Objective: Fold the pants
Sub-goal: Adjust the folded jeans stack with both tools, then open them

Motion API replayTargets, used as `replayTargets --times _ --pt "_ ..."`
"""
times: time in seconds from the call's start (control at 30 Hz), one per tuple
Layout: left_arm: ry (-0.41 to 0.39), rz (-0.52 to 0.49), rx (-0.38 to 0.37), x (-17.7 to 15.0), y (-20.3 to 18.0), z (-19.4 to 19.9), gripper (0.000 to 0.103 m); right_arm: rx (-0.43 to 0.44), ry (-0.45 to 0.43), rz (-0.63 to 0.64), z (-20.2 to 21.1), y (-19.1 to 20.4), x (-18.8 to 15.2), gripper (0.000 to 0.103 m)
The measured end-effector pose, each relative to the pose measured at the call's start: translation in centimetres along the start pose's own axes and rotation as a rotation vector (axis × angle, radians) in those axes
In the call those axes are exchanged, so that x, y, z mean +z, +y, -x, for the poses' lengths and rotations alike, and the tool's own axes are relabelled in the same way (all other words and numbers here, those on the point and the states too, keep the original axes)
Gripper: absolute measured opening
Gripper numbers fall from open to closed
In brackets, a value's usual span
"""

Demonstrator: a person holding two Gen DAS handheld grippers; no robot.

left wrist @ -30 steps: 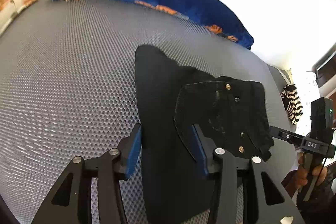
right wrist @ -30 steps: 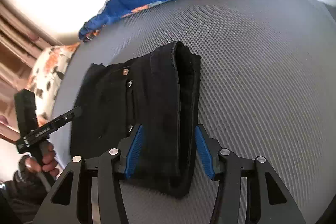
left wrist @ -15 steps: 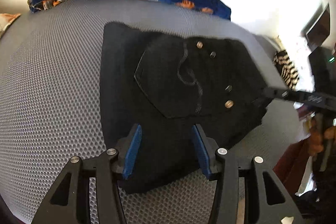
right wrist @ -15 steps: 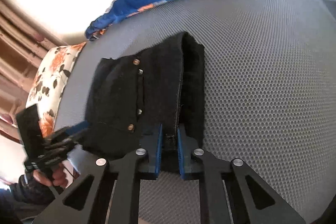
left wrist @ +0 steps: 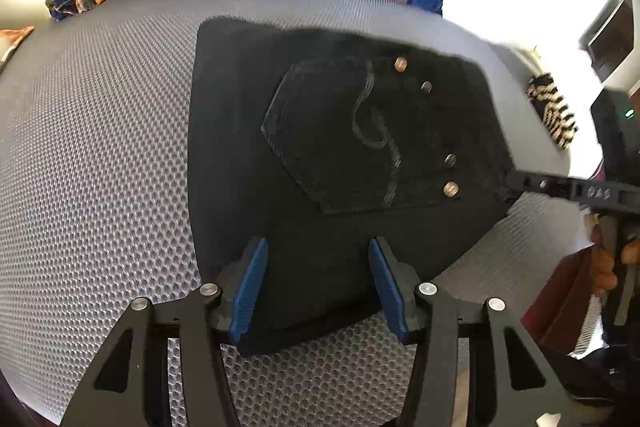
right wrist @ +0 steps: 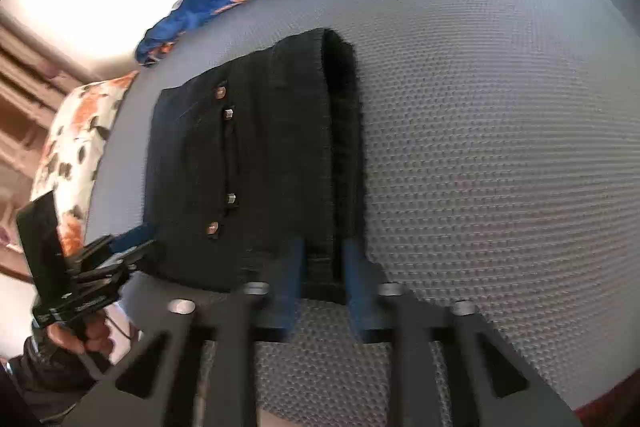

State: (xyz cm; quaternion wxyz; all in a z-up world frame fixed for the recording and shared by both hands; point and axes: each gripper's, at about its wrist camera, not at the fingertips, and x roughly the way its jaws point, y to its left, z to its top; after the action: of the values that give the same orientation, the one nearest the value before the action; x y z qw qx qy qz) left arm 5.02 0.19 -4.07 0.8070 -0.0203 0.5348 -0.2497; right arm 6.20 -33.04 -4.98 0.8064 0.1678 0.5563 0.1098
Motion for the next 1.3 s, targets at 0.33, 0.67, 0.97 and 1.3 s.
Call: replayTargets --times 0.33,0.67,0.97,1.3 --pt "-0.216 0.046 0.031 7.5 2.7 2.5 0.057 -0.07 -0.21 0.155 4.7 3.6 4.6 0.051" --pt "-0.121 0.038 0.079 10.3 4.5 -3.2 0.055 -0.139 -0.173 0.199 -2.0 6.4 10.0 0.033" --pt "-0.087 0.109 0.065 8.1 6.0 -3.3 0.057 -0.117 -0.125 0.177 -3.3 5.5 8.8 0.033" --pt "-0.028 0.075 0.028 3.1 5.1 -2.3 0.057 -0.133 -0.073 0.236 -2.9 5.2 4.1 0.034"
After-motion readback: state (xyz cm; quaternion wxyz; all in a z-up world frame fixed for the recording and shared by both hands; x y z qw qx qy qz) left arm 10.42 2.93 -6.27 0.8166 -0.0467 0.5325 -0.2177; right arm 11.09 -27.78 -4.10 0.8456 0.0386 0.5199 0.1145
